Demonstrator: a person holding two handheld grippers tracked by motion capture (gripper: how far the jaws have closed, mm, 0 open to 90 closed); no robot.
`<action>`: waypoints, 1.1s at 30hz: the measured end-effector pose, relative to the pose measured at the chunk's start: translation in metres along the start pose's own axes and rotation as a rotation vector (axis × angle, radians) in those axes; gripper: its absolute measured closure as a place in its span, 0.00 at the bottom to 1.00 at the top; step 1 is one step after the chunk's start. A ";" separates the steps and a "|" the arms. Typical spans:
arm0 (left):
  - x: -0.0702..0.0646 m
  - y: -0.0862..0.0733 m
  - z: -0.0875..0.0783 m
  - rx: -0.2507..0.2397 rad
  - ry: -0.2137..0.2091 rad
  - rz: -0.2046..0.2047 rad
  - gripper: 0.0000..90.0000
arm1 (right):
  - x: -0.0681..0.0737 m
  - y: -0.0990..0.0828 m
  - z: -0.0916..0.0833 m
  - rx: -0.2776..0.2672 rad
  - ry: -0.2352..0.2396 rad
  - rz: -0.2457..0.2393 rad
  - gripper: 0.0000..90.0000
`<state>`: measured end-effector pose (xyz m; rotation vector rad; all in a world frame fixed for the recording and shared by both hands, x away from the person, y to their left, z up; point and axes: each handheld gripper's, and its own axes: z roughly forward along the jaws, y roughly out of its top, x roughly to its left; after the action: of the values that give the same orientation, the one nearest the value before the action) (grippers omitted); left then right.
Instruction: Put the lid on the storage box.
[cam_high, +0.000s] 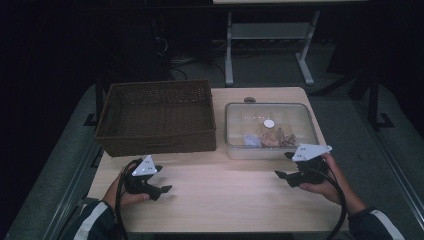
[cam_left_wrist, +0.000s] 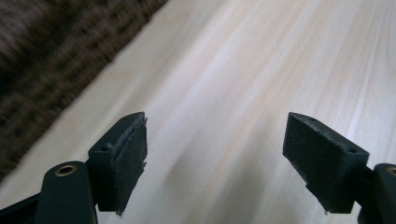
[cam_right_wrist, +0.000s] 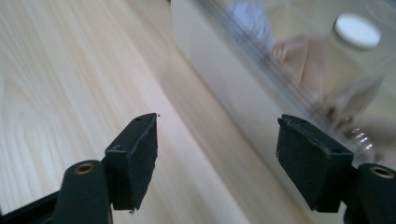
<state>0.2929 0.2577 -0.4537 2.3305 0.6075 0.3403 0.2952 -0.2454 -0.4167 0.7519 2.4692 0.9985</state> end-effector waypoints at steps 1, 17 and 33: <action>-0.001 -0.002 0.001 0.006 -0.001 0.006 0.24 | 0.001 -0.005 0.001 0.006 0.003 0.004 0.31; 0.000 -0.018 0.011 -0.047 -0.019 -0.084 0.18 | -0.003 -0.079 0.010 0.004 0.022 0.200 0.26; 0.000 -0.019 0.012 -0.052 -0.008 -0.104 0.17 | -0.003 -0.082 0.010 -0.005 0.015 0.221 0.21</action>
<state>0.2912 0.2633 -0.4752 2.2395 0.7053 0.2954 0.2753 -0.2913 -0.4820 1.0377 2.4337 1.0890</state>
